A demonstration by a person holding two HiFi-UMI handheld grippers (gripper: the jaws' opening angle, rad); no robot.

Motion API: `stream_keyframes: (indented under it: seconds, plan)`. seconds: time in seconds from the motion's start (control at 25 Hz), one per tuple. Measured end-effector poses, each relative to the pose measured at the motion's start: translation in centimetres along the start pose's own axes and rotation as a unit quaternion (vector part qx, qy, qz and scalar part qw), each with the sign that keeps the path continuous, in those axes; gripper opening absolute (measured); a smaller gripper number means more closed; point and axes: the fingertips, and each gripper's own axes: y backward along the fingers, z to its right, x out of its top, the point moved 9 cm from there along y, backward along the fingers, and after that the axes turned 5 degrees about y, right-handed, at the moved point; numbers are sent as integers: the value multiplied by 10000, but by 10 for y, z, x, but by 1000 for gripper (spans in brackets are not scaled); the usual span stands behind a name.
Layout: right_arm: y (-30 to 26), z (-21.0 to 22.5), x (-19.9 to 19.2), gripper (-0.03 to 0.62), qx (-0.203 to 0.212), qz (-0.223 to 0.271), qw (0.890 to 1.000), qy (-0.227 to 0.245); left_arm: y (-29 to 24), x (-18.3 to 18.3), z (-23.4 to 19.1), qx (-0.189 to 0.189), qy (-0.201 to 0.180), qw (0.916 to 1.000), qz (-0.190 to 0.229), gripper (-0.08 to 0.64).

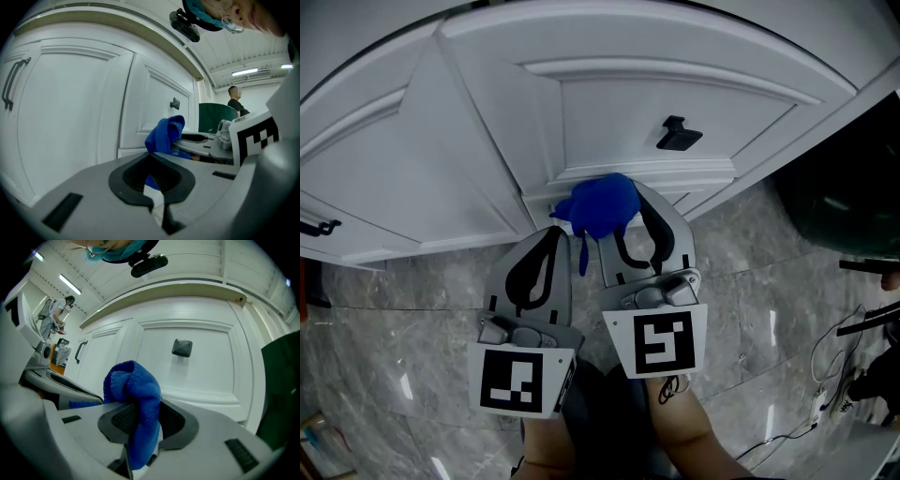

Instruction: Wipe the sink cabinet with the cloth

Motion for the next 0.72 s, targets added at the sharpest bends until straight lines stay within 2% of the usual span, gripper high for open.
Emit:
stream_keyframes:
  seconds: [0.16, 0.36, 0.6, 0.72]
  plan:
    - [3, 7, -4, 115, -12, 24, 10000, -1, 2, 0, 1, -110, -232, 9997, -50, 0]
    - [10, 21, -14, 115, -158, -91, 9998, -31, 3, 1, 4, -155, -168, 9997, -30, 0]
    - [11, 27, -13, 115, -379, -7, 9992, -97, 2, 1, 9, -246, -179, 9995, -34, 0]
    - [13, 31, -14, 115, -422, -25, 9991, 35, 2, 2, 10, -266, -184, 9995, -22, 0]
